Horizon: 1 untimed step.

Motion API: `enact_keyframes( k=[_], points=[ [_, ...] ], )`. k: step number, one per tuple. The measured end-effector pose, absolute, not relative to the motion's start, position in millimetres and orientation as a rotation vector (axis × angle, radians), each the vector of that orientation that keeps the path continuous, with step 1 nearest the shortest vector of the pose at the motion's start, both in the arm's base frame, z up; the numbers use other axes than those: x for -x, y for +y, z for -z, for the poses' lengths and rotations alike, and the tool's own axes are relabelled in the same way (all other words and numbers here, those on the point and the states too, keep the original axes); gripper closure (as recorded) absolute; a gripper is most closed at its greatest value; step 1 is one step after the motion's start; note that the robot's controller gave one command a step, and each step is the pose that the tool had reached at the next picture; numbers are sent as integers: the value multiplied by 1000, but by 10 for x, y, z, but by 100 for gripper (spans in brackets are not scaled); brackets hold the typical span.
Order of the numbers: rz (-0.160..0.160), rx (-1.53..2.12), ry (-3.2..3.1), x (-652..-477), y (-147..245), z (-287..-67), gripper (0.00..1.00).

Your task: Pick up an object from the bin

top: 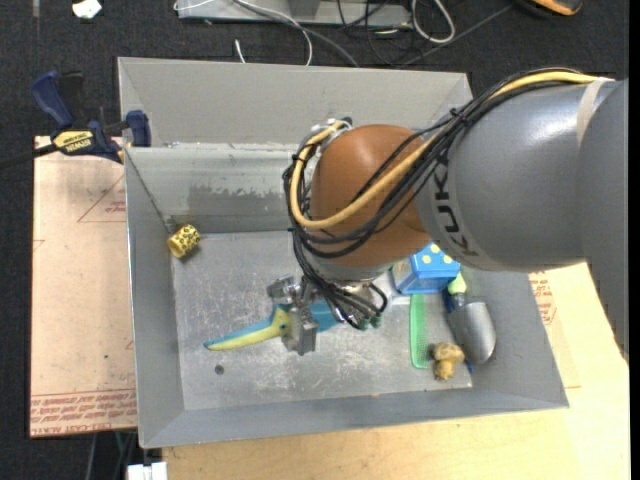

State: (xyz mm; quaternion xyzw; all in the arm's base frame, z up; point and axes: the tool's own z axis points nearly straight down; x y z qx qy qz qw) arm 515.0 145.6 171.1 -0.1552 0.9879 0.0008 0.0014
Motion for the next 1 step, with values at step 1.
enact_keyframes(
  k=[1],
  points=[
    [-2, 307, 3128, -5077, 1574, -2448, 100]
  ],
)
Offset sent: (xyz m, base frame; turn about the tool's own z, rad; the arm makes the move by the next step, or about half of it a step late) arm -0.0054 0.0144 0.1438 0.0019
